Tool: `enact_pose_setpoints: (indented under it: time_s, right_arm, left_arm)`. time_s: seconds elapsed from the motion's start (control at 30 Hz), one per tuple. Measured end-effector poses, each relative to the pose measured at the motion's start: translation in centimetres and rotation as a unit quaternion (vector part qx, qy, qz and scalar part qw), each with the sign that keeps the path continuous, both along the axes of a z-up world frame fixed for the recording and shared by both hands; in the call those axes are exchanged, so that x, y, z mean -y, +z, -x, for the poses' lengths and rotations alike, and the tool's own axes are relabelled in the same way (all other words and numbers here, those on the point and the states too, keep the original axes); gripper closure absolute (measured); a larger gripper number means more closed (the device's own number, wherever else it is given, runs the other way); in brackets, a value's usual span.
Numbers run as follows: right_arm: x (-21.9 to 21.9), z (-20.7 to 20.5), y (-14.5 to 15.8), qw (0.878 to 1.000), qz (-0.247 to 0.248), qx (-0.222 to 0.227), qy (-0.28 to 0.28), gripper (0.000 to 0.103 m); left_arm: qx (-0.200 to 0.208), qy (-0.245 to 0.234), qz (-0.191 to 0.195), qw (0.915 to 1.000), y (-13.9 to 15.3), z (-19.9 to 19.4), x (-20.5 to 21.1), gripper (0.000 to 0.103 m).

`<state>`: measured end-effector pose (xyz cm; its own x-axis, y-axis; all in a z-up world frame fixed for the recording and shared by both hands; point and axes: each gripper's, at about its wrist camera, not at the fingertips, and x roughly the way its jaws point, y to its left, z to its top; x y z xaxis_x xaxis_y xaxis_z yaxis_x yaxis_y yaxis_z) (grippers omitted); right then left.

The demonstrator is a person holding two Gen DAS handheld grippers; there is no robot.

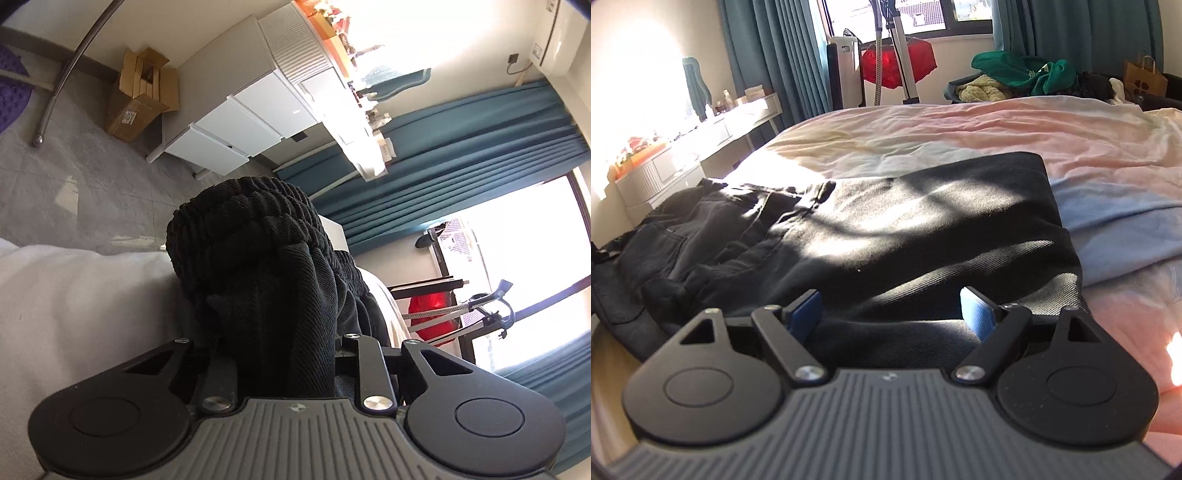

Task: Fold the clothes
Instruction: 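Grasp the elastic waistband with the left gripper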

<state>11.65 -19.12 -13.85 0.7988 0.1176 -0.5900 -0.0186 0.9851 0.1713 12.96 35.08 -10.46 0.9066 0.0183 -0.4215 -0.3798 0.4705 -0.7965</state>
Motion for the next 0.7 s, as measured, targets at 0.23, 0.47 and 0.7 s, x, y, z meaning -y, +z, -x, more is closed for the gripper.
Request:
enact_pose_setpoints:
  time_s: [0.23,0.47,0.7]
  right_arm:
    - [0.7,0.1,0.8,0.999,-0.03,0.0,-0.021,0.018]
    - [6.9,3.9,3.7,0.985,-0.126,0.043,-0.114,0.018]
    - [12.8,6.2,4.6,0.952,-0.209,0.086,-0.206,0.018]
  left_arm:
    - [0.079,-0.03,-0.271,0.9589,6.8,0.1,7.9,0.087]
    - [0.142,-0.043,-0.371,0.9169,12.4,1.6,18.1,0.088]
    - [0.227,-0.074,-0.412,0.8793,18.4,3.9,32.8,0.088]
